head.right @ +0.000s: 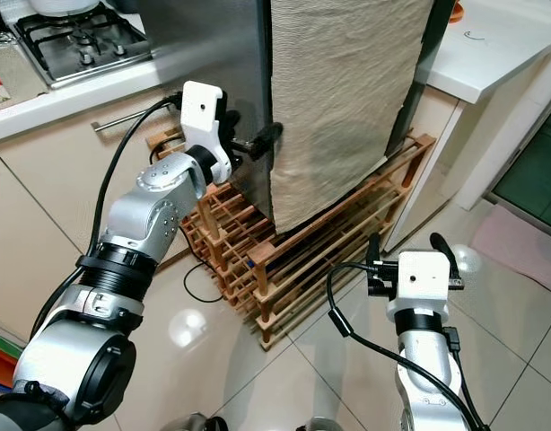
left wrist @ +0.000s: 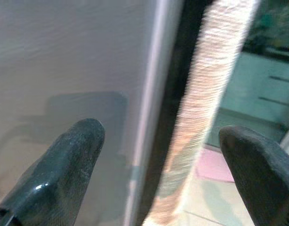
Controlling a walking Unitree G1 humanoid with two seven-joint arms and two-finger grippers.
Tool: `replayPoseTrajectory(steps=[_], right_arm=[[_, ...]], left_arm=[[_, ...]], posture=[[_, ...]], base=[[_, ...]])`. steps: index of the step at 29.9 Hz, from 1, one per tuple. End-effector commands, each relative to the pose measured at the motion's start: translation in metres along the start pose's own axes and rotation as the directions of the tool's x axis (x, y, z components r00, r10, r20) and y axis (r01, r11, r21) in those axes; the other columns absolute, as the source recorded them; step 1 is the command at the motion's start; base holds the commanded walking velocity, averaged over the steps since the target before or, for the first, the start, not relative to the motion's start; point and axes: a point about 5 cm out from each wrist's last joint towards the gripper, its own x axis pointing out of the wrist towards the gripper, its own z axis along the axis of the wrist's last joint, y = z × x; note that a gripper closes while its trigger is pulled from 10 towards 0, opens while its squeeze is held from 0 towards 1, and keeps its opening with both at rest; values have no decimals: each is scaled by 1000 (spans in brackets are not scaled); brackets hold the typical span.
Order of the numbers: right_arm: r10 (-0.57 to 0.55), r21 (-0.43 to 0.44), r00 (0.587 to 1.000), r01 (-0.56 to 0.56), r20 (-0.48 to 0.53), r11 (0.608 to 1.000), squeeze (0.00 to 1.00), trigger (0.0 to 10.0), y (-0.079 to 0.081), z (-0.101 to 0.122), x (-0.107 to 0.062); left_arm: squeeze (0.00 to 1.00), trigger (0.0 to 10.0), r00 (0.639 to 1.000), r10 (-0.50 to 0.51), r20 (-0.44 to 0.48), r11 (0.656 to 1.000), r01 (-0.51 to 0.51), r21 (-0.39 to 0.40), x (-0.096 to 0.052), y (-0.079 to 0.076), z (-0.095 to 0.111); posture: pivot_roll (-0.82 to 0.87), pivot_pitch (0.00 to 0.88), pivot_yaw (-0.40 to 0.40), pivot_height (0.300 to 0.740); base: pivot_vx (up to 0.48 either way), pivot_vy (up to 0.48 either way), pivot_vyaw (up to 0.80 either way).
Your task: Restocking fridge
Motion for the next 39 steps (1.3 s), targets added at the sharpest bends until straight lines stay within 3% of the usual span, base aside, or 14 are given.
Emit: replayPoseTrajectory(steps=[1,12,18,23,32,39], right_arm=[[9,4,1000,-9,-6,1000,0,10000,0,0,0],[21,4,1000,-21,-11,1000,0,10000,3,0,5],[33,3,999,-33,-2,999,0,10000,5,2,7],[28,2,1000,-28,0,1000,0,10000,4,3,7],[27,-1,1000,-27,-9,1000,0,10000,3,2,3],[26,1,1000,-26,-16,1000,0,10000,5,1,1]], left_arm=[[0,10000,999,-36,0,999,36,3,1,-5,5],[0,10000,995,-95,-10,995,95,-32,-1,-19,4],[0,10000,991,-131,-20,991,130,-40,9,-34,-1],[0,10000,990,-139,-26,989,138,-50,11,-38,-3],[0,10000,1000,-21,-21,999,20,-51,16,-29,-2],[0,10000,999,19,-43,993,-24,-116,21,-30,-5]], posture=[[-202,74,44,740],[-188,55,37,740],[-196,42,36,740],[-205,41,37,740],[-213,54,43,740],[-212,65,47,740]], base=[[0,0,0],[0,0,0],[0,0,0],[0,0,0],[0,0,0],[0,0,0]])
